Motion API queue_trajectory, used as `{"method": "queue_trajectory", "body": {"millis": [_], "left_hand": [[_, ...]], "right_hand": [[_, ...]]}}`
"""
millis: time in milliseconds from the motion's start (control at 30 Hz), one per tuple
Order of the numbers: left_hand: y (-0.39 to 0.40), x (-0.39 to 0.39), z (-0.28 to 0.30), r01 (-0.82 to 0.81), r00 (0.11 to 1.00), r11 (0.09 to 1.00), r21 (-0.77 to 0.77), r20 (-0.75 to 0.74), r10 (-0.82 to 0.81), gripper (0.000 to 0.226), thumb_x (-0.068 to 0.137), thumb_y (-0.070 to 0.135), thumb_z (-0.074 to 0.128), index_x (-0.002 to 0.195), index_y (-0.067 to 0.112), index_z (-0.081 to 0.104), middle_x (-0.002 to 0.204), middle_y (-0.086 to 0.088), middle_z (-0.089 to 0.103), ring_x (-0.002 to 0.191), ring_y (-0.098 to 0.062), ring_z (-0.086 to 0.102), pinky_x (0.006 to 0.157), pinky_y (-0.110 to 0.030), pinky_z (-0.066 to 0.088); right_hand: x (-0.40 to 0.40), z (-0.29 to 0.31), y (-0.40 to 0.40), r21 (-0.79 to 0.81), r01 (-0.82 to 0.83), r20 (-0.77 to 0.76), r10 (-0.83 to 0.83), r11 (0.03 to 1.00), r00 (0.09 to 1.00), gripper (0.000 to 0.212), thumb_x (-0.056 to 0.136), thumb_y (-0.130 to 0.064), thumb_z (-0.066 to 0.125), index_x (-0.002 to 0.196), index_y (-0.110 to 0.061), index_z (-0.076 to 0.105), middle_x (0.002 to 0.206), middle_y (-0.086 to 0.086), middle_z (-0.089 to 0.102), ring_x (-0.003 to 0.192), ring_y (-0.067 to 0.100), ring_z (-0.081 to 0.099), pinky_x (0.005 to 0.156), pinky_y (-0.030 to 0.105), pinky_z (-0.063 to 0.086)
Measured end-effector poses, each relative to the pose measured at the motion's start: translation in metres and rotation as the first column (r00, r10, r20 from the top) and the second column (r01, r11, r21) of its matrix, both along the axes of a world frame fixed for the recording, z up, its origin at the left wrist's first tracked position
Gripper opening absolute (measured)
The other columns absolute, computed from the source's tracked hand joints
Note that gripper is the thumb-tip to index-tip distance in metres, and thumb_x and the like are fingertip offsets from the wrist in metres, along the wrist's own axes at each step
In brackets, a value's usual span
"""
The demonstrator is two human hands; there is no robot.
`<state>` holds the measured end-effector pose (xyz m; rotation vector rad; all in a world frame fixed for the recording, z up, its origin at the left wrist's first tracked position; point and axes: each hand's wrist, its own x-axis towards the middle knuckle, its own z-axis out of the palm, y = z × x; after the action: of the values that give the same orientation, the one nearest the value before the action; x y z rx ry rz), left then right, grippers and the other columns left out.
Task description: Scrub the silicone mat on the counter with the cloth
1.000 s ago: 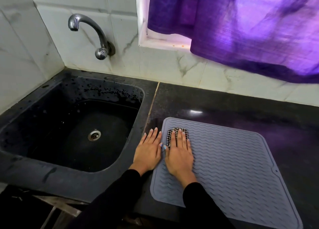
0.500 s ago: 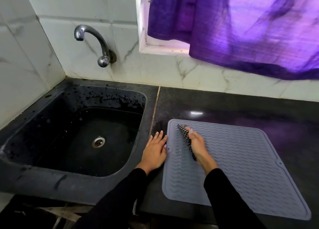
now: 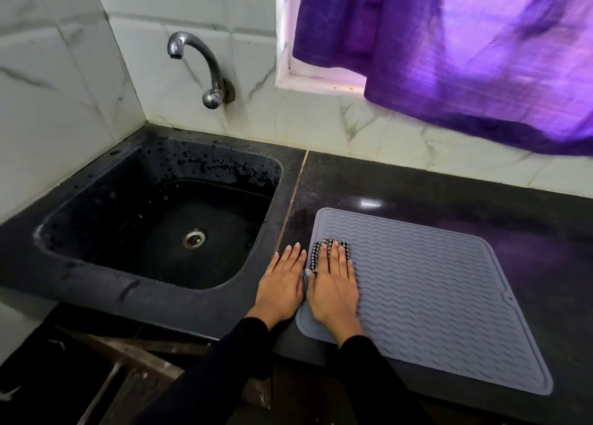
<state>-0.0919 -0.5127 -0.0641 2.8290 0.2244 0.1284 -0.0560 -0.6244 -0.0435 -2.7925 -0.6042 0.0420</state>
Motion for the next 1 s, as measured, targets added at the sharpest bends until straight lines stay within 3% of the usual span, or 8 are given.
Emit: {"method": "queue_trajectory", "body": {"millis": [300, 433, 533, 600, 633, 800, 900, 1000], "left_hand": [[-0.003, -0.002, 0.004, -0.023, 0.999, 1.000, 0.003, 0.037, 0.022, 0.069, 0.085, 0.041, -0.001, 0.147, 0.020, 0.017, 0.156, 0.003, 0.011, 0.144, -0.007, 0.003, 0.115, -0.027, -0.006], [-0.003, -0.002, 0.005, -0.017, 0.998, 1.000, -0.013, 0.052, 0.018, 0.063, 0.086, 0.033, 0.010, 0.147, 0.020, 0.020, 0.156, 0.003, 0.015, 0.144, -0.008, 0.006, 0.117, -0.028, -0.003], [-0.002, -0.003, 0.005, -0.014, 0.998, 0.999, -0.032, 0.067, 0.017, 0.061, 0.087, 0.032, 0.014, 0.146, 0.020, 0.023, 0.155, 0.003, 0.018, 0.143, -0.009, 0.009, 0.118, -0.029, -0.001], [-0.003, -0.004, 0.005, -0.020, 0.997, 0.999, -0.035, 0.076, 0.022, 0.061, 0.087, 0.032, 0.014, 0.145, 0.020, 0.025, 0.155, 0.003, 0.019, 0.143, -0.010, 0.011, 0.118, -0.030, 0.001], [-0.003, -0.003, 0.004, -0.022, 0.997, 0.999, -0.032, 0.077, 0.024, 0.061, 0.087, 0.032, 0.014, 0.145, 0.020, 0.025, 0.155, 0.002, 0.020, 0.143, -0.010, 0.012, 0.118, -0.030, 0.002], [-0.002, -0.002, 0.001, -0.016, 0.998, 1.000, -0.017, 0.057, 0.017, 0.063, 0.085, 0.031, 0.013, 0.146, 0.019, 0.022, 0.156, 0.001, 0.017, 0.144, -0.011, 0.010, 0.118, -0.030, 0.001], [-0.001, 0.001, -0.001, -0.022, 0.999, 1.000, -0.014, 0.036, 0.022, 0.063, 0.086, 0.032, 0.011, 0.147, 0.019, 0.021, 0.156, 0.001, 0.015, 0.144, -0.011, 0.008, 0.118, -0.031, 0.001], [-0.002, 0.001, -0.003, -0.020, 0.999, 1.000, -0.013, 0.042, 0.021, 0.062, 0.087, 0.033, 0.011, 0.147, 0.019, 0.021, 0.156, 0.001, 0.015, 0.144, -0.011, 0.008, 0.118, -0.031, 0.000]], "right_hand": [[0.008, 0.001, 0.002, -0.064, 0.000, -0.026, -0.001, 0.998, 1.000, 0.060, 0.099, -0.036, 0.020, 0.148, -0.013, -0.005, 0.157, 0.009, -0.011, 0.145, 0.020, -0.012, 0.118, 0.036, -0.007], [0.014, 0.008, -0.007, 0.298, 0.061, -0.142, -0.020, 0.953, 0.990, 0.048, 0.101, -0.034, 0.023, 0.147, -0.020, 0.024, 0.157, -0.002, 0.013, 0.145, 0.013, 0.008, 0.117, 0.031, 0.003], [0.024, 0.023, -0.008, 0.736, 0.451, -0.509, -0.028, 0.504, 0.861, 0.040, 0.100, -0.029, 0.032, 0.135, -0.014, 0.047, 0.142, 0.007, 0.046, 0.127, 0.018, 0.045, 0.108, 0.034, 0.036], [0.029, 0.035, -0.014, 0.759, 0.636, -0.648, 0.081, 0.140, 0.757, 0.042, 0.101, -0.027, 0.032, 0.130, -0.004, 0.051, 0.132, 0.015, 0.054, 0.108, 0.018, 0.057, 0.090, 0.029, 0.049], [0.028, 0.037, -0.017, 0.749, 0.653, -0.661, 0.074, 0.113, 0.746, 0.042, 0.100, -0.029, 0.032, 0.130, -0.004, 0.051, 0.132, 0.015, 0.055, 0.108, 0.019, 0.057, 0.090, 0.031, 0.049], [-0.013, 0.020, -0.021, 0.400, 0.070, -0.203, 0.014, 0.914, 0.979, 0.049, 0.101, -0.035, 0.026, 0.147, -0.019, 0.022, 0.156, 0.000, 0.015, 0.144, 0.016, 0.012, 0.119, 0.037, 0.009], [-0.032, -0.004, -0.016, -0.013, -0.074, 0.053, 0.075, 0.997, 0.996, 0.057, 0.098, -0.033, 0.019, 0.149, -0.012, 0.003, 0.158, 0.009, -0.003, 0.145, 0.020, -0.007, 0.117, 0.036, -0.007], [-0.032, -0.004, -0.015, -0.014, -0.049, 0.039, 0.050, 0.999, 0.998, 0.060, 0.098, -0.031, 0.023, 0.148, -0.010, -0.001, 0.157, 0.011, -0.007, 0.145, 0.022, -0.010, 0.118, 0.038, -0.006]]}}
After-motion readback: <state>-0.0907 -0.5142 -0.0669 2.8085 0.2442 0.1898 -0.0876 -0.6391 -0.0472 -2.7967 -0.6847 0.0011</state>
